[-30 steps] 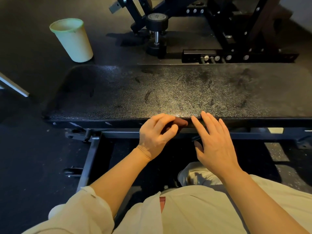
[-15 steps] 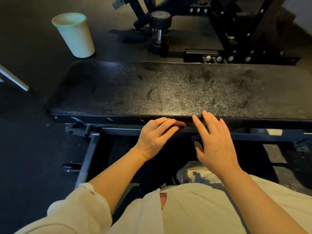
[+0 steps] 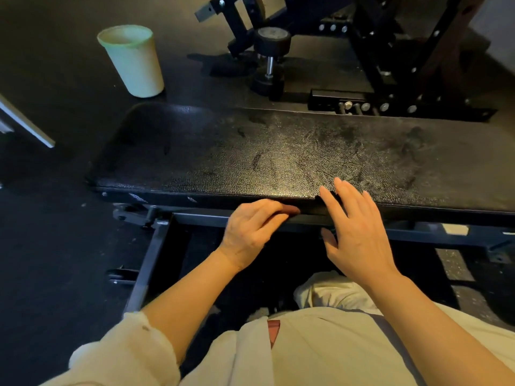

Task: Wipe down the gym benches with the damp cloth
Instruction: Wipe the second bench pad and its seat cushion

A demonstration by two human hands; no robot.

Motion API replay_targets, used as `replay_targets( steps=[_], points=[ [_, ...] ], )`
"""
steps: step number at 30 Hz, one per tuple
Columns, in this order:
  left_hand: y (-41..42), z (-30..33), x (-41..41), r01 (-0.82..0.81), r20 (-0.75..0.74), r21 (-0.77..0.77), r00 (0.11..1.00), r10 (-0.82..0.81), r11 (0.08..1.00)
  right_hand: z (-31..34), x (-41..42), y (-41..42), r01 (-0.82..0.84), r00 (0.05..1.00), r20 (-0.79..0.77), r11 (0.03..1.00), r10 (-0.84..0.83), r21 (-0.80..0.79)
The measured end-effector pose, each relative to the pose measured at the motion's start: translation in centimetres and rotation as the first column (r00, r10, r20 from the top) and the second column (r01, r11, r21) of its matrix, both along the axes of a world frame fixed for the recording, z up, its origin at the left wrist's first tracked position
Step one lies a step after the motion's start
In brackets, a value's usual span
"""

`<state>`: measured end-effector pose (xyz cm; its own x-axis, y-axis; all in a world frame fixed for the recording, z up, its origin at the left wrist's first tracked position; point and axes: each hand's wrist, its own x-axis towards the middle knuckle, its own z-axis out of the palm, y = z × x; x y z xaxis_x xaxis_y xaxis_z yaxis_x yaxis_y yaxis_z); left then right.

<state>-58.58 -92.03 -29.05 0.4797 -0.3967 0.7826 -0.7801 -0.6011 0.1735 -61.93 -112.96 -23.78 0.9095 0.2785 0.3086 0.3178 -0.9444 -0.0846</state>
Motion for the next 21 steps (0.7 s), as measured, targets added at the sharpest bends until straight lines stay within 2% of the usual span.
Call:
replay_targets(
  steps=[3,6,8,12,14,18,21],
  points=[
    [4.3,-0.1,-0.8,-0.138,0.040,-0.054,0.989,0.140,0.989,0.3,0.5,0.6,-0.027,1.000,0.006,1.000,0.027,0.000],
    [5.5,-0.6,-0.7,-0.272,0.149,-0.051,0.949,0.276,0.961,0.7,1.4,2.4,-0.097,0.995,-0.002,0.995,0.097,-0.038],
    [4.7,-1.4,-0.2,-0.285,0.176,-0.008,0.943,0.281,0.959,1.1,1.9,3.7,-0.135,0.991,-0.019,0.989,0.134,-0.068],
    [3.7,-2.7,-0.2,-0.254,0.130,0.067,0.961,0.244,0.965,1.0,2.4,4.4,-0.130,0.990,-0.069,0.986,0.124,-0.100],
    [3.8,-2.7,-0.2,-0.255,0.131,0.049,0.960,0.247,0.966,0.5,2.3,3.9,-0.117,0.991,-0.083,0.984,0.107,-0.133],
    [4.0,-2.3,0.1,-0.327,0.237,0.038,0.921,0.309,0.944,-0.3,2.0,3.7,-0.095,0.990,-0.116,0.979,0.074,-0.181],
    [4.2,-2.3,-0.3,-0.349,0.209,0.019,0.918,0.338,0.937,-0.5,1.9,3.9,-0.082,0.992,-0.107,0.977,0.061,-0.196]
  ],
)
